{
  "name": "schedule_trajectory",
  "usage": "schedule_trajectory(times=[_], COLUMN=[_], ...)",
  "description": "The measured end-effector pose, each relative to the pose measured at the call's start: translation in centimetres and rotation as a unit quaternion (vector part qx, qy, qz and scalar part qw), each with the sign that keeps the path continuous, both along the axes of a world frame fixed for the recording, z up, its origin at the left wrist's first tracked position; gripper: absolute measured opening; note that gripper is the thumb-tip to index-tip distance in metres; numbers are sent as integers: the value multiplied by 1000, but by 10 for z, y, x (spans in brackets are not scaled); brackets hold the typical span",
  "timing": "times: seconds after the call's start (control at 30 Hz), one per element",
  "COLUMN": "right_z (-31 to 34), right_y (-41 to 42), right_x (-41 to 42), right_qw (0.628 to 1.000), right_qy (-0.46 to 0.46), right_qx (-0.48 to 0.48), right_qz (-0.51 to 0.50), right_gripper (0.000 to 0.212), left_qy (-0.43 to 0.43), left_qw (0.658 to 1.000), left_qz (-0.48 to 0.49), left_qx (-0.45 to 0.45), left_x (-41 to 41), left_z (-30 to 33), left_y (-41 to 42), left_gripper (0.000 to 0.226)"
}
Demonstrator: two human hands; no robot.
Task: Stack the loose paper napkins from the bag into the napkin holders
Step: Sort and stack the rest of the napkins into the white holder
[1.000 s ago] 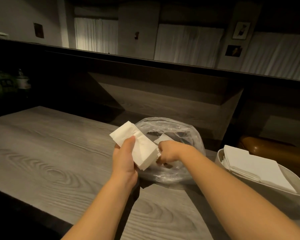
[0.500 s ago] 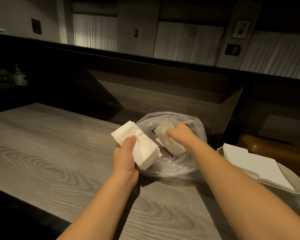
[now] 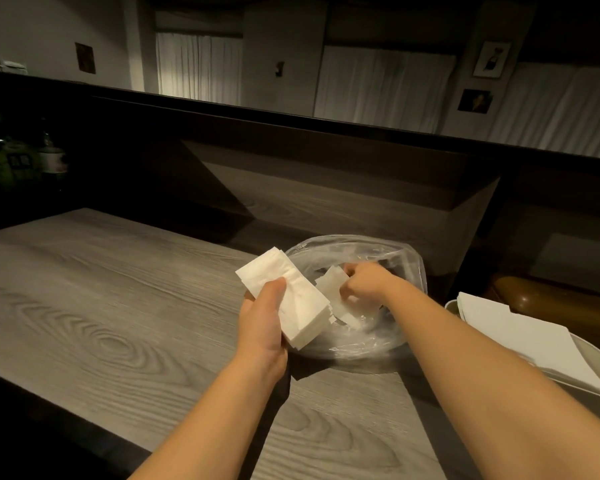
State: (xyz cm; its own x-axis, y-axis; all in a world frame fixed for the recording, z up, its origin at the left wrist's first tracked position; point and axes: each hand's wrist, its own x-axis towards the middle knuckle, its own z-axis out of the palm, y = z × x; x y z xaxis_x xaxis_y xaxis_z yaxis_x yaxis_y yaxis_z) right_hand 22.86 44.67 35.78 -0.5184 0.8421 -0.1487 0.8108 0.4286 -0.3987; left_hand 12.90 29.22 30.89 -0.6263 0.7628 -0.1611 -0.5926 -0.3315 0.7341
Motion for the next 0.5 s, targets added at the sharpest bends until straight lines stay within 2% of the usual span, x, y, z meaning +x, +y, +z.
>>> schedule_trajectory(times=[0.2, 0.27, 0.33, 0.4, 0.43, 0.5], right_z=[1, -1, -5, -8, -9, -10], right_y=[-13, -19, -23, -29, -29, -26], right_x=[9, 17, 24, 28, 30, 35], right_qw=[988, 978, 980, 975, 964, 957], right_qy=[2, 4, 64, 202, 252, 277], right_qx=[130, 160, 121, -9, -42, -54], right_qz=[83, 130, 145, 95, 72, 62], right_gripper=[11, 15, 24, 24, 25, 27], left_qy=[12, -1, -21, -33, -33, -22], left_qw=[1000, 1000, 999, 999, 999, 999], left_qz=[16, 25, 31, 36, 37, 38], left_qx=[9, 14, 14, 12, 11, 10], left_x=[0, -1, -4, -6, -6, -4], left_z=[-2, -2, -2, -3, -3, -3], left_y=[0, 0, 0, 0, 0, -1], left_gripper=[24, 23, 22, 28, 29, 25])
